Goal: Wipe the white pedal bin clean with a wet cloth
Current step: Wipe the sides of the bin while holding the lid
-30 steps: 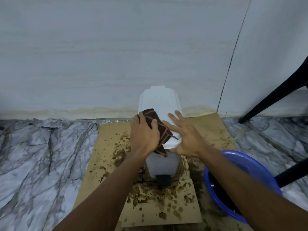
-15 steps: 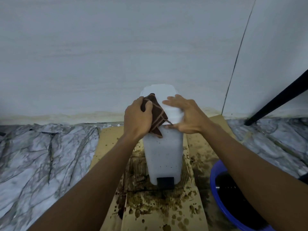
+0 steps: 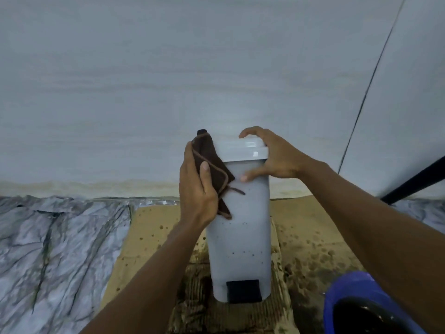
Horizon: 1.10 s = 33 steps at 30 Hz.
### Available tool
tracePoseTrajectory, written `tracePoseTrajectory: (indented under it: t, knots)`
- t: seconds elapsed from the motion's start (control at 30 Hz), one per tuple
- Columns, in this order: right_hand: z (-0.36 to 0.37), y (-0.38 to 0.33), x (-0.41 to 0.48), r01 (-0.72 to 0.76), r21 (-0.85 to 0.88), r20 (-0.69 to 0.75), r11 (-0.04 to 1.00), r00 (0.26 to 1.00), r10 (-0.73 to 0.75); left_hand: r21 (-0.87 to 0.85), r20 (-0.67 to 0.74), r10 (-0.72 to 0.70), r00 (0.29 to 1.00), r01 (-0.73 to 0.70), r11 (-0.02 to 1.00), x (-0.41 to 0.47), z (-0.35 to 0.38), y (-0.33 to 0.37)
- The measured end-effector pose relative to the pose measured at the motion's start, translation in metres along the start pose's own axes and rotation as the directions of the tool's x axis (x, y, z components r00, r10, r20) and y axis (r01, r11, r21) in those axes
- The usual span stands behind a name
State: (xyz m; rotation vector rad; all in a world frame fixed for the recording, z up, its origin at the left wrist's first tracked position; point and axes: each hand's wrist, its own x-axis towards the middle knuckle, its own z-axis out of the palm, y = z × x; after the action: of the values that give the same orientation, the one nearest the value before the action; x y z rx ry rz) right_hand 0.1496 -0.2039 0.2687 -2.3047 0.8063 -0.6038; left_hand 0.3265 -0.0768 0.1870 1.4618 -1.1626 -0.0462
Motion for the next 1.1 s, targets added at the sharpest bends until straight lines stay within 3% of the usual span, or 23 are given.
tracePoseTrajectory:
  t: [0.07, 0.17, 0.27, 0.43, 0.57, 0.67, 0.73, 0.83, 0.9, 1.0, 1.1]
  knots:
    - [0.004, 0.003, 0.008, -0.026, 0.139, -0.065, 0.99, 0.997, 0.036, 0.015, -0.009, 0.024, 1.0, -0.024, 1.0, -0.009, 0.013, -0.001]
    - [0.016, 0.007, 0.013, -0.017, 0.215, -0.176, 0.976, 0.983, 0.056, 0.133, 0.016, 0.079, 0.997, -0.081, 0.988, -0.036, 0.026, -0.012]
    - [0.026, 0.012, 0.01, 0.034, 0.3, -0.272, 0.953, 0.961, 0.051, 0.294, 0.11, 0.214, 0.971, -0.237, 0.926, -0.057, 0.03, -0.027]
    - [0.021, 0.031, -0.007, 0.104, 0.332, -0.105, 0.938, 0.992, -0.073, 0.308, 0.071, 0.209, 0.975, -0.22, 0.925, -0.038, 0.026, -0.032]
    - [0.009, 0.041, -0.009, 0.077, 0.236, 0.021, 0.969, 0.996, -0.084, 0.298, 0.074, 0.163, 0.984, -0.178, 0.938, -0.025, 0.027, -0.026]
    - [0.007, 0.043, -0.007, 0.076, 0.233, 0.028, 0.97, 0.996, -0.085, 0.449, 0.101, 0.187, 0.977, -0.212, 0.868, -0.025, 0.04, -0.014]
    - [0.006, 0.044, -0.007, 0.071, 0.266, 0.007, 0.961, 0.997, -0.075, 0.521, 0.234, 0.31, 0.921, -0.388, 0.76, -0.03, 0.047, -0.011]
    - [0.003, 0.046, -0.006, 0.063, 0.293, 0.006, 0.954, 0.998, -0.068, 0.484, 0.43, 0.44, 0.789, -0.612, 0.625, -0.046, 0.036, -0.026]
    - [0.004, 0.043, -0.005, 0.063, 0.322, 0.013, 0.945, 0.997, -0.071, 0.475, 0.385, 0.413, 0.825, -0.561, 0.678, -0.051, 0.021, -0.039]
    - [0.011, 0.034, -0.001, 0.067, 0.416, -0.017, 0.907, 0.998, -0.066, 0.446, 0.183, 0.243, 0.953, -0.301, 0.843, -0.041, 0.017, -0.037]
    - [0.016, 0.029, 0.002, 0.05, 0.428, -0.088, 0.902, 0.996, -0.013, 0.487, 0.149, 0.244, 0.958, -0.285, 0.825, -0.025, 0.036, -0.016]
